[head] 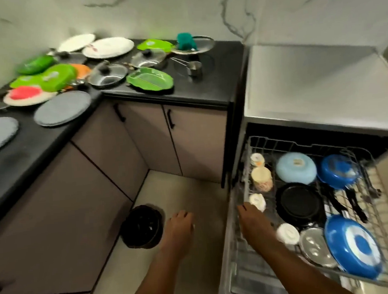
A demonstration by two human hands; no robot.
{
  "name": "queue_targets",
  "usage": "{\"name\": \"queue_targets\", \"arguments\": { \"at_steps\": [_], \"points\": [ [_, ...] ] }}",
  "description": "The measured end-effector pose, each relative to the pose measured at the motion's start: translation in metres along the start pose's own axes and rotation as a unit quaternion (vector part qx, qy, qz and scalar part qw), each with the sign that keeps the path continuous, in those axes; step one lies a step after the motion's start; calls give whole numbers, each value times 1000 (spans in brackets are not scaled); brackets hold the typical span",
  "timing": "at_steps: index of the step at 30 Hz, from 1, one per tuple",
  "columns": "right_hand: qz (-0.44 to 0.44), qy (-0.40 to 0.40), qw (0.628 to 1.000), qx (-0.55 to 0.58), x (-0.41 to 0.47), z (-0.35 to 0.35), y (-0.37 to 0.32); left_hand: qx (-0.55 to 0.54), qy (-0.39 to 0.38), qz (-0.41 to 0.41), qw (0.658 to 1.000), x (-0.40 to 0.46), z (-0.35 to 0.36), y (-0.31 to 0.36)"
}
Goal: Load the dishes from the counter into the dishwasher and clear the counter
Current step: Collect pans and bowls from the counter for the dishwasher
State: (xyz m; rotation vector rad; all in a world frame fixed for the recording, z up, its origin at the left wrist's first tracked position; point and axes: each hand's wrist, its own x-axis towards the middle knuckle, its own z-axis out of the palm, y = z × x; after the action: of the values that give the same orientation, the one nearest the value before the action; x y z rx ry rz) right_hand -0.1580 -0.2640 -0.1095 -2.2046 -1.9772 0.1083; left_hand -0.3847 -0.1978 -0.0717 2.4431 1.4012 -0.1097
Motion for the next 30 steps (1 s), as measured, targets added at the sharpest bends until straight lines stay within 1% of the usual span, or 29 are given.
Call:
{"name": "queue_targets", "arguments": {
  "at_steps": [5,10,14,17,21,25,30],
  "points": [
    [-45,-17,999,24,42,21,-43,4,25,-67,997,-3,-28,-62],
    [-38,-15,998,44,109,24,-79,2,43,-84,995,15,-56,-107],
    [-33,36,995,84,174,7,-96,3,58,-95,994,59,-83,-136],
    [-1,83,989,124,236,-9,-93,-9,80,-79,994,118,-113,-147],
    [34,147,974,166,329,-39,-75,-41,119,-38,991,210,-161,-134],
    [50,197,962,184,409,-71,-46,-31,116,9,993,312,-199,-108],
    [83,188,962,181,478,-90,-11,-37,104,85,990,398,-221,-76]
  ]
}}
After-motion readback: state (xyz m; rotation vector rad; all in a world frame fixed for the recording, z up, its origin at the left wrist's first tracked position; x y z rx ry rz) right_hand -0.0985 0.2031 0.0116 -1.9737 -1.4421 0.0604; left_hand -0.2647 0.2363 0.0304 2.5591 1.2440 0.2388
